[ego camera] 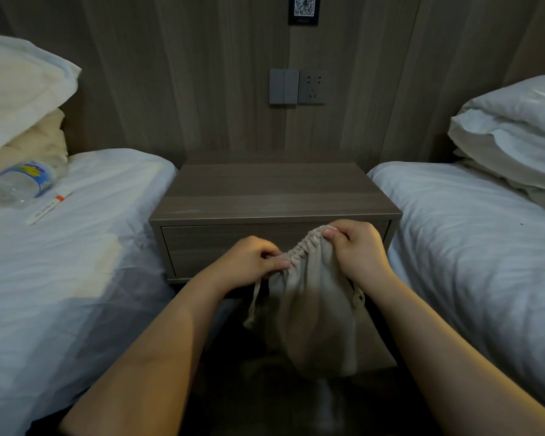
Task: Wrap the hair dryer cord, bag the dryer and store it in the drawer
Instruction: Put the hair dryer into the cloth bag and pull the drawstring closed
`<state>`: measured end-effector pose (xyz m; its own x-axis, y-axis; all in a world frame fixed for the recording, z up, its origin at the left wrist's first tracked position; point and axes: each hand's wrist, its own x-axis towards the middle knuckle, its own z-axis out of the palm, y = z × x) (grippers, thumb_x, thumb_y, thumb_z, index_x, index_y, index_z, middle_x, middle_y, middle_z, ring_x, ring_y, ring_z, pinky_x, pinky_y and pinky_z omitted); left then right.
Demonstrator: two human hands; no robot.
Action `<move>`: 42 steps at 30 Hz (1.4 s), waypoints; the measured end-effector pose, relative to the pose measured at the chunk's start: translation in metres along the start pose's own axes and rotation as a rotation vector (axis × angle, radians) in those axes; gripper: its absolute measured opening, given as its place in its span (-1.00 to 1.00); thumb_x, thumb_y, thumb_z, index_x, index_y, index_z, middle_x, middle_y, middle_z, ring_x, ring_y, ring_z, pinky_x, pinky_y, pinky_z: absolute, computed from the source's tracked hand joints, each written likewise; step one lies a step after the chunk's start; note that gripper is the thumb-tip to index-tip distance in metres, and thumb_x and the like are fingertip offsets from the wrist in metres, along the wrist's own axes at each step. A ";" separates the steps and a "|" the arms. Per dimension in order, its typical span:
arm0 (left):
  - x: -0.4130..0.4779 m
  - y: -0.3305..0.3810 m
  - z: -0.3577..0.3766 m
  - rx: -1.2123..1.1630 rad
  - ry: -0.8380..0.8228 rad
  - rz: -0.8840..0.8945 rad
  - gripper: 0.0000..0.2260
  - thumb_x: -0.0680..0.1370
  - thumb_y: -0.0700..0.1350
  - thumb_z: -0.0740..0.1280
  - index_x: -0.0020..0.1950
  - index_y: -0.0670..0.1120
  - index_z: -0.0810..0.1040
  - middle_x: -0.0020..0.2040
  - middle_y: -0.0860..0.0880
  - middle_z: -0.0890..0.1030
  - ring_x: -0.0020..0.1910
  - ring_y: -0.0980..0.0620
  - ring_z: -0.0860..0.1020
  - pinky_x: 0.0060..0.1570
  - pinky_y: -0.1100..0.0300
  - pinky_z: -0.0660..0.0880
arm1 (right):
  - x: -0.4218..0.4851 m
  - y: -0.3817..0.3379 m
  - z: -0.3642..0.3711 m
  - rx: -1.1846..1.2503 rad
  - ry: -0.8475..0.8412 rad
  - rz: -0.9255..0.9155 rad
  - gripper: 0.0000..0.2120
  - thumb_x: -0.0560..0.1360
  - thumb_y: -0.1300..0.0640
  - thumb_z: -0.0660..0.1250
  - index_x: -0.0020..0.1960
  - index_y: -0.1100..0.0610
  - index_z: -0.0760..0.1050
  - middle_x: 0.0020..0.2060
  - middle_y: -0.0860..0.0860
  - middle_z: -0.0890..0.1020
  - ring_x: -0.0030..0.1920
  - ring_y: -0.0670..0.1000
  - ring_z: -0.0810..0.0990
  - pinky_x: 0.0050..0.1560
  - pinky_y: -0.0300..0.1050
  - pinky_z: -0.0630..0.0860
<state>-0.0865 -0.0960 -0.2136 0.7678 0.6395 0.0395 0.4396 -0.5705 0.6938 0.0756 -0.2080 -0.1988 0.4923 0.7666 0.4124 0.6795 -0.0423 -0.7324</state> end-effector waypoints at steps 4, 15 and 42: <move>-0.001 0.001 -0.008 0.003 0.075 -0.031 -0.87 0.45 -0.10 0.42 -0.03 -0.07 0.69 -0.18 0.04 0.65 -0.19 0.18 0.55 -0.21 0.32 0.38 | 0.001 0.004 -0.004 0.049 0.057 0.043 -0.70 0.51 0.21 0.25 -0.35 0.34 0.44 -0.50 0.07 0.41 -0.44 -0.04 0.35 -0.35 -0.11 0.28; -0.007 0.012 -0.001 -0.235 0.451 0.015 -0.75 0.53 -0.25 0.29 -0.34 -0.10 0.59 -0.43 -0.08 0.59 -0.54 0.11 0.50 -0.40 0.27 0.49 | 0.006 0.014 -0.035 -0.474 -0.117 -0.040 -0.59 0.56 -0.04 0.17 -0.42 0.10 0.39 -0.43 0.06 0.56 -0.30 0.11 0.55 -0.19 0.00 0.50; 0.002 -0.005 0.036 -0.367 -0.075 -0.061 -0.71 0.57 -0.10 0.25 0.30 0.06 0.45 0.08 0.03 0.55 0.05 0.13 0.50 -0.01 0.33 0.41 | 0.004 -0.001 -0.025 0.889 -0.285 0.423 -0.55 0.64 0.15 -0.01 -0.40 0.23 0.30 -0.28 0.20 0.70 -0.16 0.07 0.71 -0.14 -0.09 0.64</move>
<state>-0.0708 -0.1099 -0.2428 0.7835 0.6191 -0.0532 0.2996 -0.3014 0.9052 0.0908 -0.2208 -0.1824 0.3717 0.9278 -0.0324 -0.2259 0.0565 -0.9725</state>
